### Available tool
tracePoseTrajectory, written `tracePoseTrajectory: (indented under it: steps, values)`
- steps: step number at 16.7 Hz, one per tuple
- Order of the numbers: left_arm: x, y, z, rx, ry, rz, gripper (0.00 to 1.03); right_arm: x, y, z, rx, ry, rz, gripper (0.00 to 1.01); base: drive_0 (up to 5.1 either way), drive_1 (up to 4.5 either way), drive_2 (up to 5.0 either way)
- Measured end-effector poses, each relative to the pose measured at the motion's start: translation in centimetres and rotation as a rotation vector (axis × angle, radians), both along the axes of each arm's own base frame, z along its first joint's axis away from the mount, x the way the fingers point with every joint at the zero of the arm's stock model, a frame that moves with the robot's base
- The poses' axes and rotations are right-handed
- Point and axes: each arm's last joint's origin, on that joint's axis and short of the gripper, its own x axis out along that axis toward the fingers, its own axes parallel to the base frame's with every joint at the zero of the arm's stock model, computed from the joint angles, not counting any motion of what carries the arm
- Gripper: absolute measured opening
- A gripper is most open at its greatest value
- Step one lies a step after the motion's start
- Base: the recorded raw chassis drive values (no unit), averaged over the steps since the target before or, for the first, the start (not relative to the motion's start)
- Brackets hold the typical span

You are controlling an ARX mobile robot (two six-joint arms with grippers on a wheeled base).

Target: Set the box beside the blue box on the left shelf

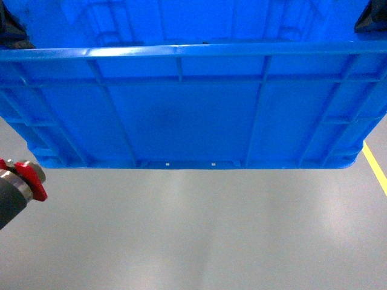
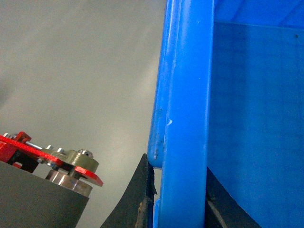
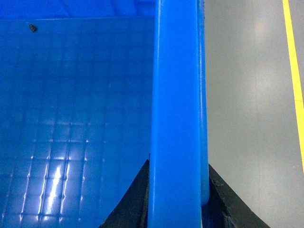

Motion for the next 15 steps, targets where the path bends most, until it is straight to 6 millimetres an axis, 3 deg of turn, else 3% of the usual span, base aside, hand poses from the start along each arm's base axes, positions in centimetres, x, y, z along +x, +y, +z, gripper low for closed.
tracePoseTrajectory:
  steps: [15]
  values:
    - [-0.01, 0.00, -0.02, 0.000, 0.002, 0.000, 0.13, -0.03, -0.01, -0.07, -0.001, 0.006, -0.001, 0.22, -1.5, -1.49, -1.5]
